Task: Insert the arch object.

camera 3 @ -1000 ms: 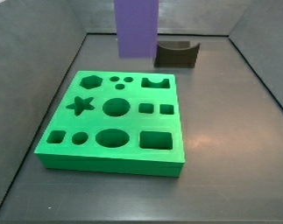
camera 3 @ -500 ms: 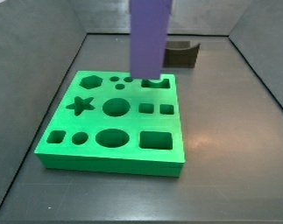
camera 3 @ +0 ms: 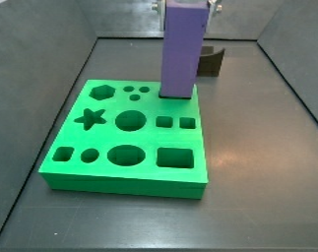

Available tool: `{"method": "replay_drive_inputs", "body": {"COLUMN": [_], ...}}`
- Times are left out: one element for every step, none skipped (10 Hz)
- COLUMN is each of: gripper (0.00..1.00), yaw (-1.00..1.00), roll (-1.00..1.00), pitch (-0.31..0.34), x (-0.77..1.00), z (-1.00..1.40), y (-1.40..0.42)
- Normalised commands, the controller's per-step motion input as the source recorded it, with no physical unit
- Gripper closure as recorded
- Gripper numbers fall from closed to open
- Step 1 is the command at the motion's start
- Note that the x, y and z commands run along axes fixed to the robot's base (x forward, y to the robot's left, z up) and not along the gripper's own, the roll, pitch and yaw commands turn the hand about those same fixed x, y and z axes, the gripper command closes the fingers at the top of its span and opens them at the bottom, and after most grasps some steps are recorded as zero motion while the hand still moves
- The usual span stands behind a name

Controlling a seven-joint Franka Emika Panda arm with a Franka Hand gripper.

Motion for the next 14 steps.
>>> {"method": "replay_drive_inputs", "body": {"gripper": [1.0,1.0,1.0,1.0,1.0,1.0,1.0,1.0,1.0,1.0,1.0,1.0,1.0,1.0], "yaw": [0.0,0.0,-0.05,-0.23,-0.05,0.01,0.07,0.09,0.02,0.0,0.0,0.0,0.0,0.0], "roll": [0.0,-0.04,-0.05,0.0,-0.04,-0.03,-0.04,-0.06,-0.06,-0.04,-0.03,0.0,-0.01,0.0], "pitch": [0.0,0.0,-0.006,-0.031,-0.073,-0.006,0.0,0.0,-0.034,-0.07,-0.107,-0.101,-0.113,-0.139], "x": [0.0,0.02,0.11,-0.02,-0.31,-0.19,-0.03,0.0,0.03,0.05,0.0,0.0,0.0,0.0], "z": [-0.4,-0.45,-0.46,-0.45,-0.33,-0.18,-0.15,-0.2,-0.34,-0.37,-0.33,-0.29,-0.17,-0.22], "y": [0.06,0.01,0.0,0.05,0.08,0.01,0.0,0.0,0.0,0.0,0.0,0.0,0.0,0.0]}}
